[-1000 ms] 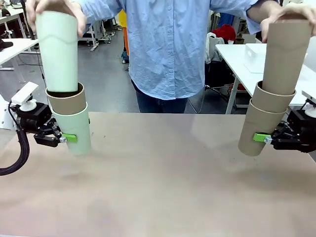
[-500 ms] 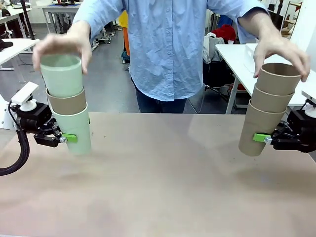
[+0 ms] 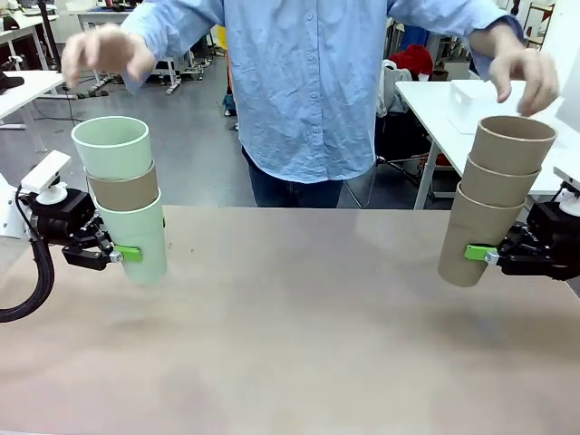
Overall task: Stack the cups and store them in the basket.
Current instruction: Place the stack of Reusable plastic cups into the Pantry Basket.
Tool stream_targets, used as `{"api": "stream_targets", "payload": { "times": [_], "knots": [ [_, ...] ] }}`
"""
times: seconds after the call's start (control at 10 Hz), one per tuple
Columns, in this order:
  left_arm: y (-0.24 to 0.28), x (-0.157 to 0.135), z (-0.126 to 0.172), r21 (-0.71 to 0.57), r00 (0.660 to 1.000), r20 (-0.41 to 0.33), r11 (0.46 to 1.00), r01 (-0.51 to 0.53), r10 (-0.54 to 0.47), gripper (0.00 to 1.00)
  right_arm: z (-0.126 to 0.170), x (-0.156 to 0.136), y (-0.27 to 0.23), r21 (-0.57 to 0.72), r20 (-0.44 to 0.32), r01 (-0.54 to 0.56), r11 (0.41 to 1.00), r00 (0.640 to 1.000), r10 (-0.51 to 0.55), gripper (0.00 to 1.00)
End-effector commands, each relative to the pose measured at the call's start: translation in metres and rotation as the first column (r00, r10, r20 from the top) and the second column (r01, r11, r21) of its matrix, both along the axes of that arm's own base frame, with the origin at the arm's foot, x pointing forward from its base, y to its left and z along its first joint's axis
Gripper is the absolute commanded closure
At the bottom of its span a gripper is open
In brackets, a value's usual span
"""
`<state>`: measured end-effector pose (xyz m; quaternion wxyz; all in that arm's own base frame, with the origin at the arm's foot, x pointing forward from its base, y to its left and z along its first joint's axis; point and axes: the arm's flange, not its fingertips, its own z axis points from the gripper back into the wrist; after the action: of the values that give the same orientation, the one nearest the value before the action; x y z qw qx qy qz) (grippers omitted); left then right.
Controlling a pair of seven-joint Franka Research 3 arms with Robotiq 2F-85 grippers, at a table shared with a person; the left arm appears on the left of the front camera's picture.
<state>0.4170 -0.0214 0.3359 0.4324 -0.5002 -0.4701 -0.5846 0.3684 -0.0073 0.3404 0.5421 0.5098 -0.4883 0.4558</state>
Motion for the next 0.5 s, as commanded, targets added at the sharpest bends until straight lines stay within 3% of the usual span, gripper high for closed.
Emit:
{"api": "stream_targets", "payload": {
  "times": [0.0, 0.4],
  "knots": [
    [-0.0001, 0.0004, 0.0059, -0.008, 1.000, 0.000, 1.000, 0.007, -0.007, 0.15, 0.0037, -0.0004, -0.0006, 0.003, 0.008, 0.000, 1.000, 1.000, 0.000, 0.15],
    [-0.0001, 0.0004, 0.0059, -0.008, 1.000, 0.000, 1.000, 0.007, -0.007, 0.15, 0.0037, -0.0004, -0.0006, 0.003, 0.008, 0.000, 1.000, 1.000, 0.000, 0.15]
  ]
}}
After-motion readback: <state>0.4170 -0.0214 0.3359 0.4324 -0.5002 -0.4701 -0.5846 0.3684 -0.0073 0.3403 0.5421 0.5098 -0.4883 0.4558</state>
